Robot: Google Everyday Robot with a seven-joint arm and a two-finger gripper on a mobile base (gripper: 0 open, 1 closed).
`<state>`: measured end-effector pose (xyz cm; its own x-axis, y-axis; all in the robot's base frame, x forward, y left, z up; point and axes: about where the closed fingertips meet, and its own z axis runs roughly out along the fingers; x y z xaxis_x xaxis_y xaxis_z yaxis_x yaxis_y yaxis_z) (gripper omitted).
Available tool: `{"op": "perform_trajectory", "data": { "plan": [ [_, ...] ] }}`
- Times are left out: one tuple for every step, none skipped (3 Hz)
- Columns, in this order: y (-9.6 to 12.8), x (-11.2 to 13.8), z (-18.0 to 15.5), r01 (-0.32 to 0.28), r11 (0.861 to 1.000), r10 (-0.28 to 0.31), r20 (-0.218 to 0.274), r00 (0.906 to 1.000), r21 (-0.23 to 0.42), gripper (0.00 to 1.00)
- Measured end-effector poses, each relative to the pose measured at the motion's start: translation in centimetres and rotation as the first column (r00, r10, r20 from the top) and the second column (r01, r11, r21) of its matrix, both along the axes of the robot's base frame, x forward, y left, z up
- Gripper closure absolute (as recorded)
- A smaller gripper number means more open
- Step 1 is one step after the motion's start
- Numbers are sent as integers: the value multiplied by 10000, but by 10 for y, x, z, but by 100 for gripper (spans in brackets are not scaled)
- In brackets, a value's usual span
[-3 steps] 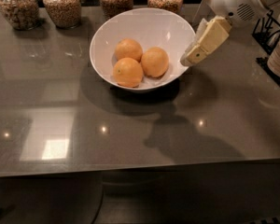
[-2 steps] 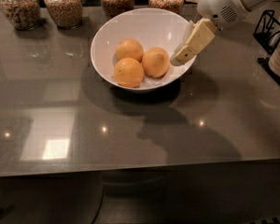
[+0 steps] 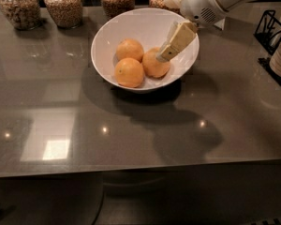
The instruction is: Pick orange from white bowl
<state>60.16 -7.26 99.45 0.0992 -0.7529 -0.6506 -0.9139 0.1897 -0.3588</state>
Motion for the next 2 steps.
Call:
{"op": "perform_trajectory", "data": {
  "plan": [
    [7, 9, -13, -161, 9992, 160, -20, 9999, -359, 26],
    [12, 14, -25, -305, 9966, 305, -21, 9995, -767, 41]
  ]
}}
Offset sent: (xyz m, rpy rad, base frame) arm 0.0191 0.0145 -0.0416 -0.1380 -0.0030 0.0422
